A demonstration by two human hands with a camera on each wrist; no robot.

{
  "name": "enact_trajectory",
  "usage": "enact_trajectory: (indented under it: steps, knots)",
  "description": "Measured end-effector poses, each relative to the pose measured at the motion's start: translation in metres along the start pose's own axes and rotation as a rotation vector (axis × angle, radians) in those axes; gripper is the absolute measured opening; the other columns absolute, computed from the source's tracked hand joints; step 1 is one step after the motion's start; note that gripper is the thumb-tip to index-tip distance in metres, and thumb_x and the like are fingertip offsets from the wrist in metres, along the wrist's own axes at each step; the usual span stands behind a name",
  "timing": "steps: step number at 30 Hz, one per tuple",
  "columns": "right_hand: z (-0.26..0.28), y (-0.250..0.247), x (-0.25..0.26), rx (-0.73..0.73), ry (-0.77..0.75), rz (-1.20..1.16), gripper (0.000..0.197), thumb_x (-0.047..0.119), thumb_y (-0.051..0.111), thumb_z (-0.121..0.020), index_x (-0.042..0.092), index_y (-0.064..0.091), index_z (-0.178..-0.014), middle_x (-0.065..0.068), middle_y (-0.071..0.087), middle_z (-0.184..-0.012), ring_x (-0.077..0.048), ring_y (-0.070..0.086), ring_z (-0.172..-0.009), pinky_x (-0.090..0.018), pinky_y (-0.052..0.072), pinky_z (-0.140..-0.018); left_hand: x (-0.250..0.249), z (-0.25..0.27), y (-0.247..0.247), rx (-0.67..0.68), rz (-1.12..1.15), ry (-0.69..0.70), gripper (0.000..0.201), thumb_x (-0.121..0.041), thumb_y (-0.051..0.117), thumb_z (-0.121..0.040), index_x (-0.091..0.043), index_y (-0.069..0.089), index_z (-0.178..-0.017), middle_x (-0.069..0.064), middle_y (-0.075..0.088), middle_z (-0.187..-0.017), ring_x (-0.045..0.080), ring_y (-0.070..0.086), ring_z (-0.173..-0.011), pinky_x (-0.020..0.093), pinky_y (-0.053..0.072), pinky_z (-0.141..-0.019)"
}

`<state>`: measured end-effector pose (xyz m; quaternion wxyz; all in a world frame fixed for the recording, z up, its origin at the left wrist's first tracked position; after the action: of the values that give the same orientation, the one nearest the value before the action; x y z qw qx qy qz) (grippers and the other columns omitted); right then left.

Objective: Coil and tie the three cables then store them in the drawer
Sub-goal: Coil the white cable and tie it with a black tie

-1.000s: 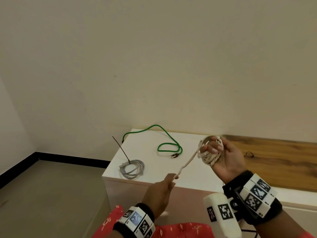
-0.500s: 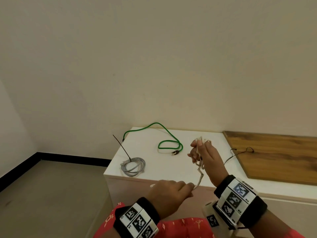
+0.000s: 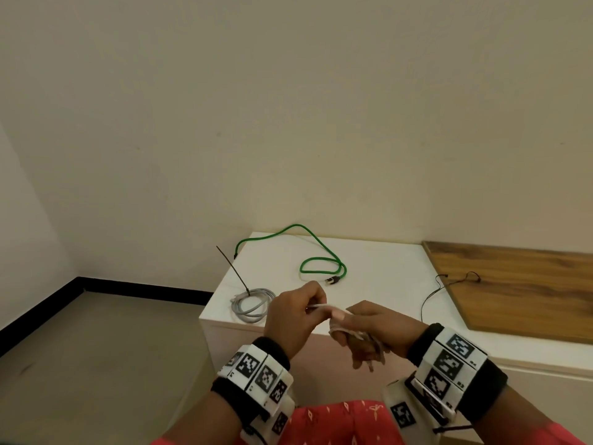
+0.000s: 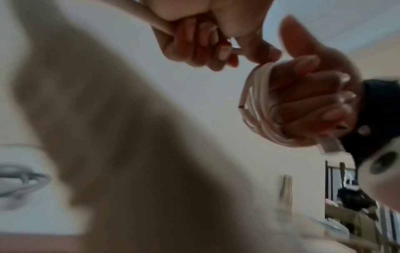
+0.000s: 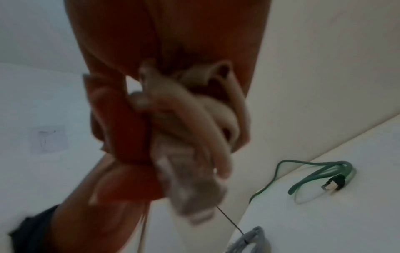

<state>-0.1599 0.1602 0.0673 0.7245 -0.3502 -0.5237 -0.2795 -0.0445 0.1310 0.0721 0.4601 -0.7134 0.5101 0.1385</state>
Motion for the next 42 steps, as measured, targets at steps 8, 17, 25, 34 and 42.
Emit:
enact_trajectory:
  steps: [8, 17, 25, 34, 42]
  knots:
    - [0.018, -0.045, 0.026, -0.115, -0.104, -0.695, 0.035, 0.034, 0.053, -0.076, 0.012, 0.051, -0.050, 0.008, 0.031, -0.025, -0.008, 0.030, -0.023, -0.022, 0.043, -0.041, 0.037, 0.010, 0.010, 0.176, 0.432, -0.341, 0.025, -0.015, 0.050, -0.092, -0.015, 0.051, -0.068, -0.012, 0.038, -0.043, 0.007, 0.037, -0.041, 0.020, 0.034, -0.041]
    - [0.019, -0.059, 0.030, -0.244, -0.345, -1.211, 0.030, 0.016, 0.081, -0.045, 0.009, 0.053, -0.054, 0.002, 0.036, -0.032, -0.011, 0.037, -0.030, -0.022, 0.050, -0.047, -0.004, 0.036, 0.046, 0.172, 0.118, -0.234, 0.011, -0.019, 0.033, -0.098, -0.029, 0.030, -0.096, -0.007, 0.037, -0.057, 0.007, 0.034, -0.046, 0.021, 0.027, -0.047]
    - [0.018, -0.068, 0.014, -0.468, -0.260, -1.013, 0.038, 0.029, 0.035, -0.092, 0.011, 0.050, -0.062, 0.003, 0.038, -0.040, -0.012, 0.037, -0.035, -0.025, 0.055, -0.056, -0.032, 0.048, 0.055, 0.302, -0.695, 0.212, 0.029, -0.028, 0.077, -0.058, -0.027, 0.055, -0.078, -0.011, 0.057, -0.060, 0.005, 0.047, -0.036, 0.019, 0.033, -0.029]
    - [0.003, -0.033, 0.004, -0.452, -0.096, -0.511, 0.041, 0.033, 0.029, -0.098, 0.009, 0.051, -0.072, 0.002, 0.040, -0.046, -0.012, 0.041, -0.039, -0.027, 0.051, -0.061, -0.073, 0.048, 0.033, 0.182, -0.695, 0.756, 0.019, -0.032, 0.050, -0.086, -0.019, 0.054, -0.073, -0.006, 0.059, -0.063, 0.010, 0.051, -0.052, 0.021, 0.040, -0.042]
    - [0.005, 0.004, 0.002, -0.245, 0.068, -0.310, 0.038, 0.023, 0.042, -0.093, 0.004, 0.057, -0.064, -0.006, 0.055, -0.046, -0.015, 0.053, -0.037, -0.022, 0.044, -0.036, -0.066, 0.019, 0.012, 0.074, -0.417, 0.626, 0.031, -0.044, 0.055, -0.080, -0.017, 0.040, -0.077, 0.000, 0.039, -0.099, 0.011, 0.041, -0.081, 0.024, 0.042, -0.067]
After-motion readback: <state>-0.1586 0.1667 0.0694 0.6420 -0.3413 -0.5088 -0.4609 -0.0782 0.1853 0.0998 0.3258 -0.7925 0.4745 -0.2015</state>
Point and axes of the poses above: each hand's wrist, its own z-axis away from the middle knuckle, its own y-axis out of the palm, x = y × z, the point moved 6 cm from there along -z, towards the middle knuckle
